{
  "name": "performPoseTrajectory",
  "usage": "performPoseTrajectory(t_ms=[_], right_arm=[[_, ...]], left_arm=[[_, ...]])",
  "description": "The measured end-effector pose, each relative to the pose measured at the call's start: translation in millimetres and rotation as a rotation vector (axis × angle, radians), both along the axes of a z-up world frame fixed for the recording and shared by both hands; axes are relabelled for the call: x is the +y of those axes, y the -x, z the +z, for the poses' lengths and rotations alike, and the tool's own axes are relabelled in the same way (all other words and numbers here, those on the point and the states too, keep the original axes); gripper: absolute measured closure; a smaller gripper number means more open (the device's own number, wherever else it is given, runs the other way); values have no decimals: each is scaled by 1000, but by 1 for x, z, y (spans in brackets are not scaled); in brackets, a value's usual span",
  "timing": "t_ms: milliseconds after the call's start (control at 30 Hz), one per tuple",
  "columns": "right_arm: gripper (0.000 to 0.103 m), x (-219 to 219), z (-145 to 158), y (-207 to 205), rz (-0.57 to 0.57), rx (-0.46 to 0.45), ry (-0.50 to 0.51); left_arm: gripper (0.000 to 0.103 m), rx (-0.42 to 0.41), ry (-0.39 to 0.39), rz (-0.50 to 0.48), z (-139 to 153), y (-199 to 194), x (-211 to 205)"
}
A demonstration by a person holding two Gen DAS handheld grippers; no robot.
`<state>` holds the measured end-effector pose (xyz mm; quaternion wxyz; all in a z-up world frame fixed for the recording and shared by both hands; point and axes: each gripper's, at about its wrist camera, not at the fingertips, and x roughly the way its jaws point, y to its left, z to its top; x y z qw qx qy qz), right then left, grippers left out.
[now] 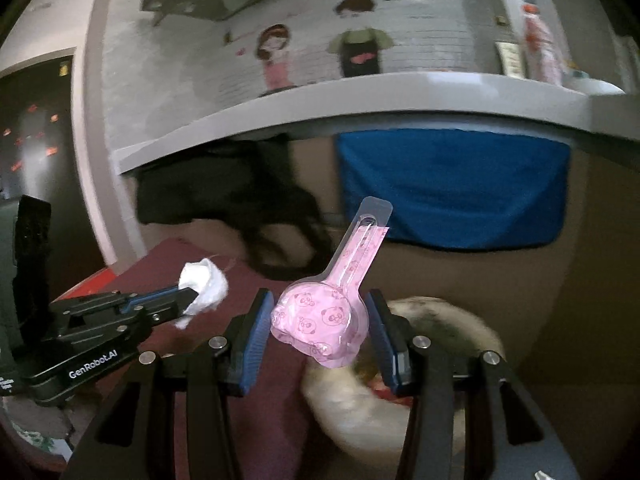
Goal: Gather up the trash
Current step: 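Carry the tissue with the left tool while the right tool carries the pink toy toward the bin, then open both tools over the bin to drop the tissue and pink toy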
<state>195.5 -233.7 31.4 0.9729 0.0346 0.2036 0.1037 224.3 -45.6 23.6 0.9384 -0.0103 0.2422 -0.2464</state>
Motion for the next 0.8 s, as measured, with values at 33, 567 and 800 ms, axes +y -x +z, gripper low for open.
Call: performPoseTrajectory(t_ms=[33,567,800], right_arm=[[59,-8,-3,-2,-13,5,-5],[59,-76,-39,-25,-116,59,-37],[59,-86,-50,-45,-118,92,-73]], left_arm=[[99,2,-6,-13,-2,-4,-10],[99,67,7,-129,-29,-52,-92],[99,98,5,-135,-42,-69,-103]])
